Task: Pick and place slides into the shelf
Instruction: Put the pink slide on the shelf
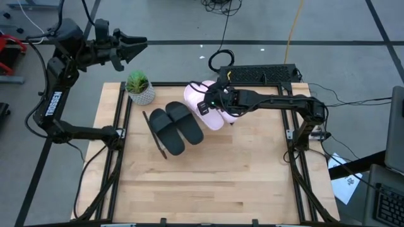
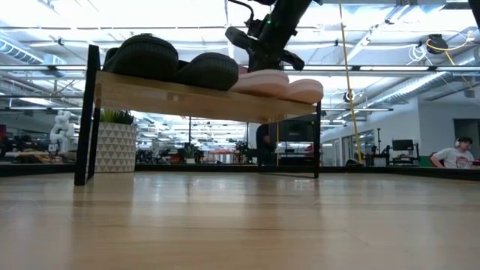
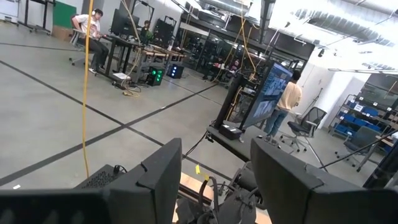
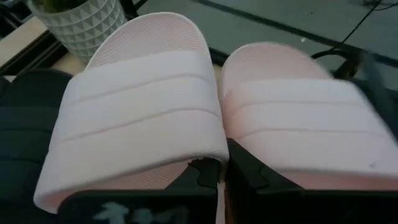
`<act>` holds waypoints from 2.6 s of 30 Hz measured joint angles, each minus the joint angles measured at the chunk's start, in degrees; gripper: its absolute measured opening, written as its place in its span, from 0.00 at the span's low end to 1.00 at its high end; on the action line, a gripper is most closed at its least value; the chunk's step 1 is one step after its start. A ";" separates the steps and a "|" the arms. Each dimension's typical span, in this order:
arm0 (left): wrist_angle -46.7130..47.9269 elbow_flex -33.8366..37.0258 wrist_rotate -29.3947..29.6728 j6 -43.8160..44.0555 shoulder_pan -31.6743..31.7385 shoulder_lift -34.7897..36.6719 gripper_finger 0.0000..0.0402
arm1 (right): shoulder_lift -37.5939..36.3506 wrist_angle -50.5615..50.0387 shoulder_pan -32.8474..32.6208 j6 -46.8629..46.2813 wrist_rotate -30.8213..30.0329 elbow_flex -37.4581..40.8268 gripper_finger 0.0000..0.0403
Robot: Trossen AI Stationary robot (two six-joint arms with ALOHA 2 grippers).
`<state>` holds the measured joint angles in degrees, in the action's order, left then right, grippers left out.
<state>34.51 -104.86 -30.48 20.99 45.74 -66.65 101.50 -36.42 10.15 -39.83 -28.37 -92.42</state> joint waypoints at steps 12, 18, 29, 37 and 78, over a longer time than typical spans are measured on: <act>0.01 0.00 -0.04 0.12 0.00 0.00 0.48 | 2.37 -0.18 0.00 -0.04 2.59 0.02 0.00; -0.01 0.00 -0.04 0.17 0.00 0.00 0.48 | 1.40 -0.05 -0.01 1.76 -0.58 0.11 0.00; 0.01 0.00 -0.04 0.22 0.00 0.00 0.48 | 1.08 0.36 0.00 2.98 -1.33 0.11 0.00; 0.01 0.00 -0.04 0.22 -0.01 0.00 0.48 | 1.50 0.32 0.00 3.20 1.03 0.11 0.00; 0.03 -0.02 -0.04 -0.33 -0.01 0.00 0.48 | 1.17 0.07 0.02 7.74 7.77 0.07 0.30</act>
<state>34.54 -104.88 -30.52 20.67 45.72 -66.65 102.67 -36.36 10.17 -32.10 -20.60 -92.36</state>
